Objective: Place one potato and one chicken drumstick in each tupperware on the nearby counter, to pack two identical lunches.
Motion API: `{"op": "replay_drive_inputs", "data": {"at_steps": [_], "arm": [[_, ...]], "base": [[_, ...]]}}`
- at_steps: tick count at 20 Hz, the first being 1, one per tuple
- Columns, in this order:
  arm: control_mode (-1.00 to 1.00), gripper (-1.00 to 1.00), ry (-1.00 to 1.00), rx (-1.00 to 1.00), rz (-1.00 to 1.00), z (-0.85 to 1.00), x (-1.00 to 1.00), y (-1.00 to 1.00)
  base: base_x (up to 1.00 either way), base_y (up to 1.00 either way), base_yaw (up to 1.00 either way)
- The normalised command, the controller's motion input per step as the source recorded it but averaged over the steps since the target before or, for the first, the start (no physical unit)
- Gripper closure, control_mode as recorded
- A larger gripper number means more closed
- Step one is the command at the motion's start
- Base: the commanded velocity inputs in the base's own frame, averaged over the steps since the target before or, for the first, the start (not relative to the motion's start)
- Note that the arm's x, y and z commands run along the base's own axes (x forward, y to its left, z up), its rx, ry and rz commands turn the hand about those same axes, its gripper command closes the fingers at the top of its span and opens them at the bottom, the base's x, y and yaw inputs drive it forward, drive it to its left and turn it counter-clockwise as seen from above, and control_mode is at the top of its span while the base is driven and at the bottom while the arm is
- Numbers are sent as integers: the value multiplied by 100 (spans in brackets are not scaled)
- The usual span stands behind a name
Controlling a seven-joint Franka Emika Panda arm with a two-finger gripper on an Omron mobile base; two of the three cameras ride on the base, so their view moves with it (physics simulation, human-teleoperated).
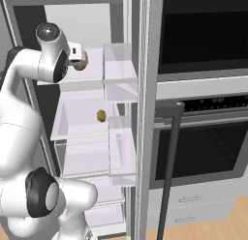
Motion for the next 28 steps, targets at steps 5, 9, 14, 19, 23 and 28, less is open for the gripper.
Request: {"op": "replay_drive_inputs", "data": {"at_steps": [5, 9, 14, 19, 23, 28], "arm": [[-100, -100, -2, 0, 0, -28, 45, 3], [-100, -100, 0, 0, 0, -24, 53, 8], [-100, -100, 0, 0, 0, -11, 57, 16], [-100, -100, 0, 0, 0, -8, 53, 8], [-100, -100, 0, 0, 0, -6, 46, 0], [-100, -100, 0, 0, 0, -15, 46, 0]], "base": [[0, 0, 0], [0, 0, 0], [0, 0, 0], [0, 0, 0], [0, 0, 0], [0, 0, 0]]}}
